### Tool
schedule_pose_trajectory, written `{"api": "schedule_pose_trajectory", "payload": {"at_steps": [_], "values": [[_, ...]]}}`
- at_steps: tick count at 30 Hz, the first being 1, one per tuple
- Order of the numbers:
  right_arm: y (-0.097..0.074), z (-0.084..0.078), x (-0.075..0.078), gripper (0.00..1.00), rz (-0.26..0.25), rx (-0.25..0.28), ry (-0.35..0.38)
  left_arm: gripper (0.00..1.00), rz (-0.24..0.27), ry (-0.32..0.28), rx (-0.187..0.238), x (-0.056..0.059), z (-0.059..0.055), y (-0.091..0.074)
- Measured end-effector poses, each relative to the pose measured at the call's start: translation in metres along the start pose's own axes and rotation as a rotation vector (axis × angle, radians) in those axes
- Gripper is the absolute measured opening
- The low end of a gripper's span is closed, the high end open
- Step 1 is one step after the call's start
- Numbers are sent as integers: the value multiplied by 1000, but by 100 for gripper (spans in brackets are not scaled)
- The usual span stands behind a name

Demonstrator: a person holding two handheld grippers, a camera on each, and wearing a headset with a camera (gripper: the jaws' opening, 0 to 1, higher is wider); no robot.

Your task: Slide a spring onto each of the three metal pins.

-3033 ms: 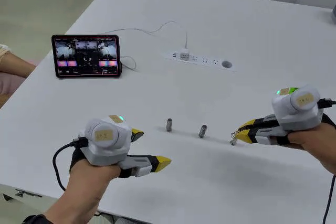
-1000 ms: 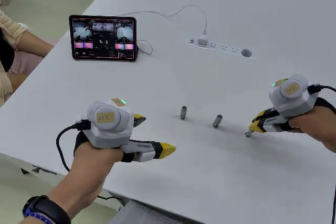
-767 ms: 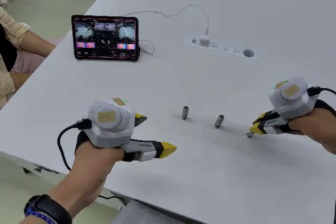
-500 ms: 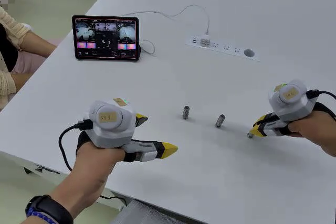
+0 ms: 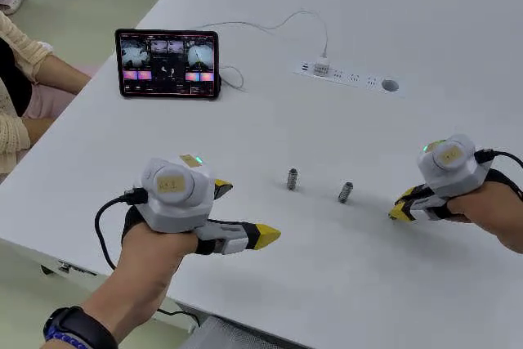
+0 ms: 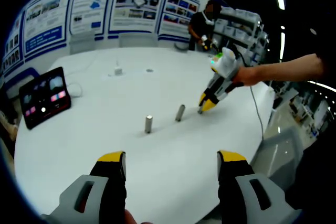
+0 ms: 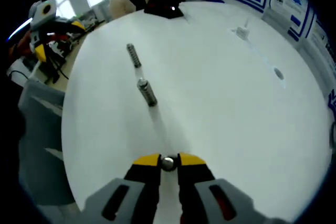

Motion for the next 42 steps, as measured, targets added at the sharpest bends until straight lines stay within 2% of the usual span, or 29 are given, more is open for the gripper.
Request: {"api": "schedule_pose_trajectory", "payload": {"at_steps": [4, 13, 24, 34, 37, 39, 42], "values": [[2, -4, -7, 22, 37, -9, 52, 74, 4, -8, 1, -2, 2, 1], [-4, -13, -7, 34, 26, 26, 98, 75, 1, -11, 17, -3, 8, 2], [-11, -26, -9, 45, 42, 142, 274, 77, 1, -12, 22, -5, 8, 0], [-24, -19, -13, 56, 58, 310, 428, 79, -10, -13, 31, -7, 13, 2], [-29, -16, -16, 63, 69, 351, 465, 78, -14, -15, 37, -7, 15, 2], [-32, -15, -19, 71, 81, 369, 484, 78, -18, -13, 41, -8, 17, 3], [-35, -16, -22, 73, 75, 390, 479, 79, -24, -12, 42, -8, 18, 4]]}}
Point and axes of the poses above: the centre of the closed fingertips' face, and the gripper's own axes: y roughly forward along the fingers, x roughly to its right, z roughly out of its top, the point moved 1 cm from there along -y, roughly backward along the fingers, and after that the axes turned 13 degrees about y, right-handed, at the moved point
